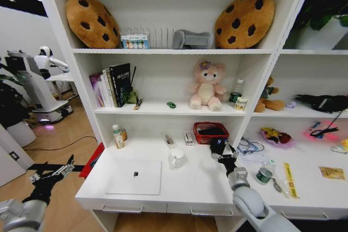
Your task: Organize the objects on the table.
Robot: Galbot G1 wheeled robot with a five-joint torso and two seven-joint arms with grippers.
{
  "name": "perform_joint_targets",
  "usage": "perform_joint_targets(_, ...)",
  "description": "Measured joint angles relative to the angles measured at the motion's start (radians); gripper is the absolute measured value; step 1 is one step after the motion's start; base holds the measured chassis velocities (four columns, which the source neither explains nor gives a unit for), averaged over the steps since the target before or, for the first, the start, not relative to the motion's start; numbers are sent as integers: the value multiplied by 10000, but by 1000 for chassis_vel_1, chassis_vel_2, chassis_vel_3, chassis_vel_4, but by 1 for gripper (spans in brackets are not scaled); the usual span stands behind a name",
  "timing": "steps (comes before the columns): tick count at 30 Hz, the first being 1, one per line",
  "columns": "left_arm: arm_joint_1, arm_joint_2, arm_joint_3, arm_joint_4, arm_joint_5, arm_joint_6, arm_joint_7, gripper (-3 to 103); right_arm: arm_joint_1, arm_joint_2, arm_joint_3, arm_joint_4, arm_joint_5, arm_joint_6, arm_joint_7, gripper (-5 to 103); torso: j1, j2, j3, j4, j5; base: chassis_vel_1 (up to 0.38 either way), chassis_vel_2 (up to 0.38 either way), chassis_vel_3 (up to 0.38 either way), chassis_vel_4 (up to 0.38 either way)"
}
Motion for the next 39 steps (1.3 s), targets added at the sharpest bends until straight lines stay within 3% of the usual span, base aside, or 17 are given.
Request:
perform_joint_targets(1, 0, 0, 0, 0, 0, 0, 0, 100, 0, 0, 0, 0, 0, 0, 0, 100, 0, 0, 0, 0, 0, 0, 0, 0, 0)
perform_joint_targets(3, 0, 0, 0, 0, 0, 0, 0, 100, -144, -71, 224, 181, 1288, -1113, 218, 100, 1, 0, 0, 1, 0, 0, 0, 0, 0)
perform_joint_targets(4, 0, 0, 0, 0, 0, 0, 0, 100, -144, -71, 224, 181, 1288, -1113, 218, 100, 1, 0, 0, 1, 0, 0, 0, 0, 0)
perform_joint_targets(6, 0, 0, 0, 0, 0, 0, -1, 100, -19, -159, 339, 378, 2710, -2181, 429, 100, 1, 0, 0, 1, 0, 0, 0, 0, 0)
perform_joint_targets(7, 0, 0, 0, 0, 0, 0, -1, 100, -19, -159, 339, 378, 2710, -2181, 429, 100, 1, 0, 0, 1, 0, 0, 0, 0, 0)
perform_joint_targets(9, 0, 0, 0, 0, 0, 0, 0, 100, 397, -351, 410, 373, 3763, -3118, 582, 100, 1, -1, 1, 3, 0, 0, 0, 0, 0)
perform_joint_targets(12, 0, 0, 0, 0, 0, 0, -1, 100, 724, -514, 485, 317, 4433, -3705, 765, 100, 2, -2, 2, 4, 1, 0, 0, 0, 0)
perform_joint_targets(22, 0, 0, 0, 0, 0, 0, 0, 100, 915, -860, 824, -253, 4834, -3788, 392, 100, 3, -2, 2, 2, -1, 0, 0, 0, 0)
perform_joint_targets(31, 0, 0, 0, 0, 0, 0, 0, 100, 1696, -736, 388, -1522, 5095, -3564, -31, 103, 3, -3, 2, 4, 0, 0, 0, 0, 0)
perform_joint_targets(33, 0, 0, 0, 0, 0, 0, -1, 100, 1711, -715, 331, -1638, 5103, -3515, -74, 99, 3, -3, 2, 3, 0, 0, 0, 0, 0)
perform_joint_targets(39, 0, 0, 0, 0, 0, 0, -1, 100, 1602, -568, 185, -2003, 4927, -3231, -302, 73, 2, -1, 0, 2, -9, 0, 0, 0, 0)
